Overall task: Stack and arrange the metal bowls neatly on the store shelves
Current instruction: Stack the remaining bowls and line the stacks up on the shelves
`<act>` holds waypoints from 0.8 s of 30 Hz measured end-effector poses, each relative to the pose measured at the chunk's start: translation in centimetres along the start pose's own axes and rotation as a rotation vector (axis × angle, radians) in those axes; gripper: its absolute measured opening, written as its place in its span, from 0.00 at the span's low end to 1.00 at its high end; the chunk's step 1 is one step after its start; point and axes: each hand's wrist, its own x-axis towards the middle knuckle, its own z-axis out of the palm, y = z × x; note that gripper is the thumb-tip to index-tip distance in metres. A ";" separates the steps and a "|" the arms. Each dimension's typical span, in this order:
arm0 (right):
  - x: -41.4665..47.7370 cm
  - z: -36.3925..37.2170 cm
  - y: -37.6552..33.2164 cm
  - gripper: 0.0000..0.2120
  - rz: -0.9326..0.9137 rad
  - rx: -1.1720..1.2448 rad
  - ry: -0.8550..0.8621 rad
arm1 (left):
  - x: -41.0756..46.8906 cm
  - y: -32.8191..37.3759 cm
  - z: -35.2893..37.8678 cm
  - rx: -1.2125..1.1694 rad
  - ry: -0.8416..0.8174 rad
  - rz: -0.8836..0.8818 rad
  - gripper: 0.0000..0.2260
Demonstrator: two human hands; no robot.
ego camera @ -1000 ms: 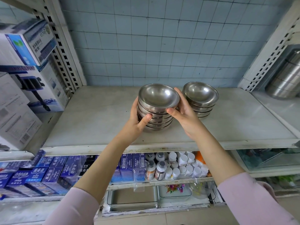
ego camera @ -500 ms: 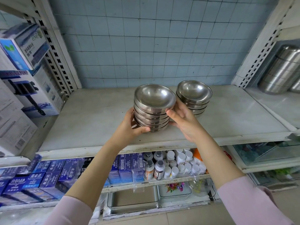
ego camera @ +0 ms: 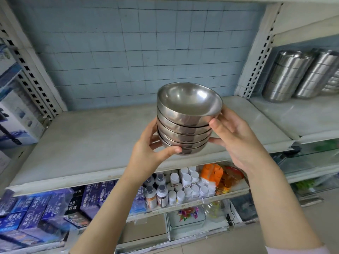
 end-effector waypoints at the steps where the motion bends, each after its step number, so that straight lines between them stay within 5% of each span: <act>1: -0.6 -1.3 -0.6 0.25 -0.002 -0.012 0.008 | 0.3 0.5 1.4 -0.002 -0.012 0.004 0.40; 24: -12.7 -34.9 -2.9 0.36 0.029 -0.090 0.415 | 6.5 4.2 38.2 -0.128 -0.425 -0.029 0.36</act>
